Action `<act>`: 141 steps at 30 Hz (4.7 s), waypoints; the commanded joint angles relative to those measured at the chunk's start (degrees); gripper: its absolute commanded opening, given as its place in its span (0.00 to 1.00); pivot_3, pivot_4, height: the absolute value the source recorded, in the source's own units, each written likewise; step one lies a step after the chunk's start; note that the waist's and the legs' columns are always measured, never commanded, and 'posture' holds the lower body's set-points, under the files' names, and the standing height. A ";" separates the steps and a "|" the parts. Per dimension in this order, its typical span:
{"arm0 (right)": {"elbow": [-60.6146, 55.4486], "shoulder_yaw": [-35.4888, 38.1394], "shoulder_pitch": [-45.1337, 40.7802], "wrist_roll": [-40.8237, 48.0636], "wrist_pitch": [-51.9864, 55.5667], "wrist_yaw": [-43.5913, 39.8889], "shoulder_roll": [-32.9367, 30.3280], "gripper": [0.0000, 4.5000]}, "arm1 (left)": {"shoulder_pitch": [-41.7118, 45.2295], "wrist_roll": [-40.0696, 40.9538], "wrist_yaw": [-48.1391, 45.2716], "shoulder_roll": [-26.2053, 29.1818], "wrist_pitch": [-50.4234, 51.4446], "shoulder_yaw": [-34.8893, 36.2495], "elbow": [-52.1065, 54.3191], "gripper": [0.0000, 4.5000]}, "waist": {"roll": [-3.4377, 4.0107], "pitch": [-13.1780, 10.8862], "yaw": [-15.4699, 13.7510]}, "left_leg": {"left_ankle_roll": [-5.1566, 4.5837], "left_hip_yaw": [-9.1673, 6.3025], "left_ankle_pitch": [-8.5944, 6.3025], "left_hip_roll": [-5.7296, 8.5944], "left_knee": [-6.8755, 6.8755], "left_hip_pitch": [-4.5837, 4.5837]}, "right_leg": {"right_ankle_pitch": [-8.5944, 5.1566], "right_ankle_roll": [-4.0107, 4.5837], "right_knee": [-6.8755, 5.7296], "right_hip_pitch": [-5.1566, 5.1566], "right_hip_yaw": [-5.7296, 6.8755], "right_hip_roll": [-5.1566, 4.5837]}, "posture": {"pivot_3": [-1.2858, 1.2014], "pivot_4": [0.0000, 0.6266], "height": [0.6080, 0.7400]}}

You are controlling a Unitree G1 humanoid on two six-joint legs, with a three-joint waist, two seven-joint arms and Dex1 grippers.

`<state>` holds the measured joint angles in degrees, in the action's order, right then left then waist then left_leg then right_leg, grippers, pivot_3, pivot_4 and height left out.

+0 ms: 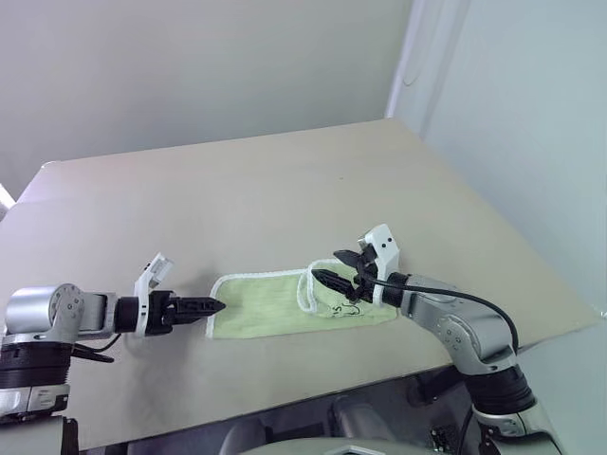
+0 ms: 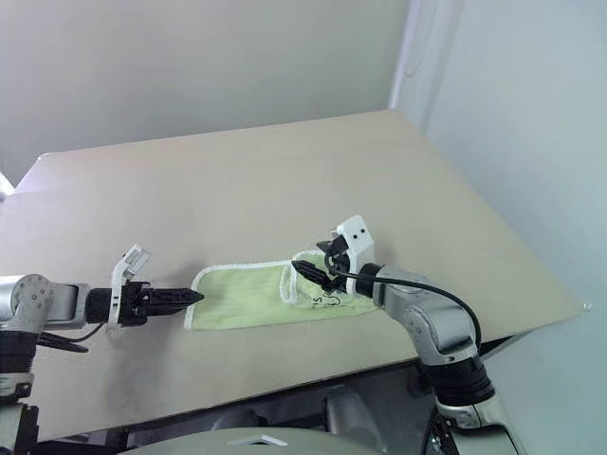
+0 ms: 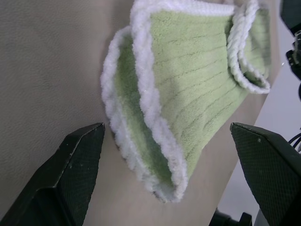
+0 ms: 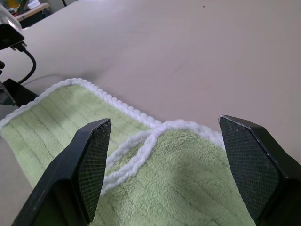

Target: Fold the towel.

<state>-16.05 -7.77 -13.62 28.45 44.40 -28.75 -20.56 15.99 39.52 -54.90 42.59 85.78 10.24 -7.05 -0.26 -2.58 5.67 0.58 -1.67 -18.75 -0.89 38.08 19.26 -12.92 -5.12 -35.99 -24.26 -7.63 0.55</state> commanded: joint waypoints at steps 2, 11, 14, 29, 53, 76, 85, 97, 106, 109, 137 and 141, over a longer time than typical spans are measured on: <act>-2.52 1.44 -0.80 0.60 0.06 0.57 0.90 0.85 | -2.10 2.73 0.96 -3.28 4.93 -2.84 -0.07 1.00 | 0.00 0.01 -0.23 | 0.01 -0.01 0.01 0.16 0.01 0.01 | -0.08 -0.13 0.00 0.04 0.01 -0.19 | 0.52 0.00 1.00; -1.95 2.01 -1.11 0.34 -0.13 1.38 1.24 0.86 | -1.24 4.23 3.28 -6.63 5.42 -0.15 -0.53 0.49 | -0.05 0.01 -0.13 | 0.02 -0.10 0.01 0.30 0.00 0.11 | -0.17 -0.30 0.02 0.05 -0.01 -0.33 | 0.52 0.00 1.00; -1.96 2.08 -1.10 0.27 -0.10 1.03 0.88 0.86 | -1.21 4.57 3.33 -6.63 5.44 0.47 -0.78 0.24 | -0.13 -0.02 -0.02 | 0.02 -0.13 0.01 0.30 0.01 0.09 | -0.17 -0.30 -0.03 0.03 0.00 -0.30 | 0.52 0.00 1.00; -11.71 4.56 5.25 6.20 0.18 -7.96 -6.00 0.86 | 4.83 6.77 2.60 1.06 4.35 3.03 -0.36 0.01 | -0.49 -0.20 0.14 | 0.11 -0.22 0.06 0.27 -0.02 0.13 | -0.17 -0.26 -0.06 -0.05 0.04 -0.21 | 0.52 0.00 1.00; -24.77 16.14 21.56 11.20 -1.76 -10.80 -16.30 0.86 | 30.70 5.36 -15.87 -0.97 -5.91 -26.16 -9.40 0.01 | -1.17 -0.58 -0.23 | 0.19 -0.21 0.10 0.27 -0.02 0.20 | -0.18 -0.26 0.04 -0.06 0.05 -0.21 | 0.52 0.00 1.00; -28.21 20.04 33.81 8.10 -5.50 -5.23 -16.09 0.86 | 42.14 -7.52 -26.97 -27.64 -19.13 -34.92 -29.52 0.01 | -1.35 -0.70 -0.94 | 0.17 -0.19 0.09 0.30 0.05 0.22 | -0.18 -0.27 0.09 0.03 -0.02 -0.18 | 0.52 0.00 1.00; -29.36 20.15 36.25 7.69 -6.13 -3.21 -15.86 0.86 | 41.29 -11.31 -24.21 -33.24 -21.90 -32.74 -35.18 0.01 | -1.36 -0.71 -1.74 | 0.16 -0.20 0.09 0.29 0.11 0.17 | -0.18 -0.28 0.02 0.09 -0.05 -0.15 | 0.52 0.00 1.00; -29.19 18.71 36.42 6.61 -6.42 -1.79 -15.81 0.86 | 38.35 -14.20 -24.35 -36.28 -23.36 -32.53 -34.98 0.44 | -1.38 -0.72 -1.71 | 0.16 -0.21 0.09 0.29 0.09 0.15 | -0.18 -0.27 -0.01 0.09 -0.07 -0.13 | 0.52 0.00 1.00; -29.42 20.02 36.65 7.72 -6.44 -1.38 -14.88 0.86 | 38.11 -11.20 -20.07 -36.54 -24.15 -24.23 -29.55 1.00 | -1.37 -0.71 -1.71 | 0.16 -0.22 0.09 0.29 0.09 0.16 | -0.18 -0.28 0.01 0.10 -0.06 -0.14 | 0.52 0.00 1.00; -29.25 20.84 36.09 8.70 -6.36 -1.54 -14.75 0.86 | 38.90 -9.43 -22.13 -35.26 -22.74 -22.78 -27.71 1.00 | -1.37 -0.71 -1.68 | 0.16 -0.21 0.09 0.29 0.09 0.15 | -0.18 -0.28 0.00 0.10 -0.07 -0.14 | 0.52 0.00 1.00; -10.32 3.96 0.72 9.70 -0.39 -2.21 -14.31 0.86 | 21.78 -21.74 -19.38 -17.52 -64.56 -21.51 -7.19 1.00 | -1.24 -0.70 -3.39 | 0.16 -0.12 0.10 0.27 0.09 0.36 | -0.13 -0.24 0.08 -0.05 -0.11 -0.19 | 0.52 0.00 1.00; -9.04 3.17 4.01 7.72 -0.26 -3.70 -14.83 0.86 | 20.95 -23.67 -13.21 -22.90 -66.78 -22.43 -8.73 1.00 | -1.26 -0.69 -3.22 | 0.16 -0.12 0.10 0.28 0.14 0.32 | -0.12 -0.27 0.06 0.00 -0.11 -0.17 | 0.52 0.00 1.00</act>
<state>-24.55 -4.65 -9.90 36.82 45.09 -31.73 -34.94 36.26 16.53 -70.29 20.25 20.76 -12.52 -16.42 -1.52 -3.27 2.45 0.73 -1.79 -18.65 -0.61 38.22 19.57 -13.04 -5.40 -35.95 -24.25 -7.74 0.39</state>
